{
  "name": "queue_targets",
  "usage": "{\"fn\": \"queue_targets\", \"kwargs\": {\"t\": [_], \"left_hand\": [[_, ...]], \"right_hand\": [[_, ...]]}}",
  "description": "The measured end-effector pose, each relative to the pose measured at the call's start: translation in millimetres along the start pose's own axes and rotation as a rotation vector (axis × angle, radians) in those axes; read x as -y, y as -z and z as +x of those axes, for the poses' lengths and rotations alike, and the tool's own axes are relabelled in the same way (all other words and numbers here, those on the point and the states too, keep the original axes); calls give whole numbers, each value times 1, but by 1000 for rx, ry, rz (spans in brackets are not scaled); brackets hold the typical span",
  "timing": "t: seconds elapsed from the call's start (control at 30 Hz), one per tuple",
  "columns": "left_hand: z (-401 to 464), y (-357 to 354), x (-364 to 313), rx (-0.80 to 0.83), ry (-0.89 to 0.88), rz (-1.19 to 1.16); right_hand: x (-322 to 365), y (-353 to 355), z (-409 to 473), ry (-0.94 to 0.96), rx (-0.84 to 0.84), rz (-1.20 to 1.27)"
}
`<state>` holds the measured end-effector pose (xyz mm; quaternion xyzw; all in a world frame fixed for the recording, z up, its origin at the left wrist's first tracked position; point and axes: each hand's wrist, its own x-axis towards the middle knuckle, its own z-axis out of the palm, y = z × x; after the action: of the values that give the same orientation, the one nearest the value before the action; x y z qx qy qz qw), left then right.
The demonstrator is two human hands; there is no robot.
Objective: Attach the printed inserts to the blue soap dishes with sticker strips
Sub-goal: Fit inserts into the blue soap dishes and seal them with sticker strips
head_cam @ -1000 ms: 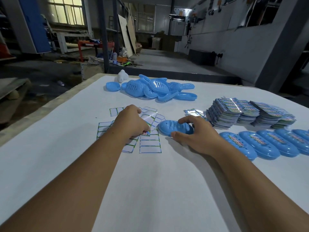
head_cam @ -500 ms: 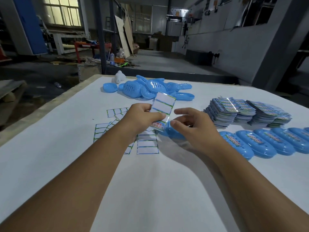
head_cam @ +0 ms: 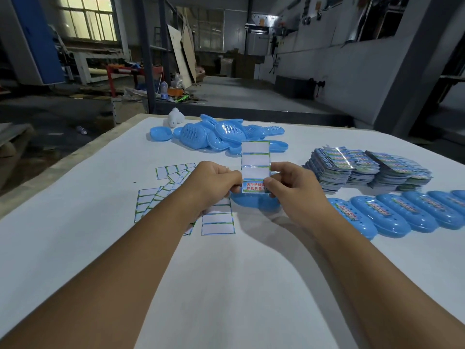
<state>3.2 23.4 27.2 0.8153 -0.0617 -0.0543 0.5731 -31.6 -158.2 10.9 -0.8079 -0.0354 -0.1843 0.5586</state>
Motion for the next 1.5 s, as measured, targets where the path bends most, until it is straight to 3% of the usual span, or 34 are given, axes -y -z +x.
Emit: {"fn": "queue_targets", "kwargs": {"t": [0.3,0.47,0.7,1.1,1.5], "left_hand": [[4,1,1,21,-117,111],[3,0,2,32,-173,144],[0,-6,2,64,-222,110],[1,-11,7,41,-297,164],[6,-15,7,-122,-314,228]], "right_hand": [[-7,1,5,-33,-39,-20],[-8,4,3,10,-137,-233],[-6,-3,-3,34,41,-233],[-1,-3,-4,-19,49,-218],[0,-3,-2,-89,50,-127]]}}
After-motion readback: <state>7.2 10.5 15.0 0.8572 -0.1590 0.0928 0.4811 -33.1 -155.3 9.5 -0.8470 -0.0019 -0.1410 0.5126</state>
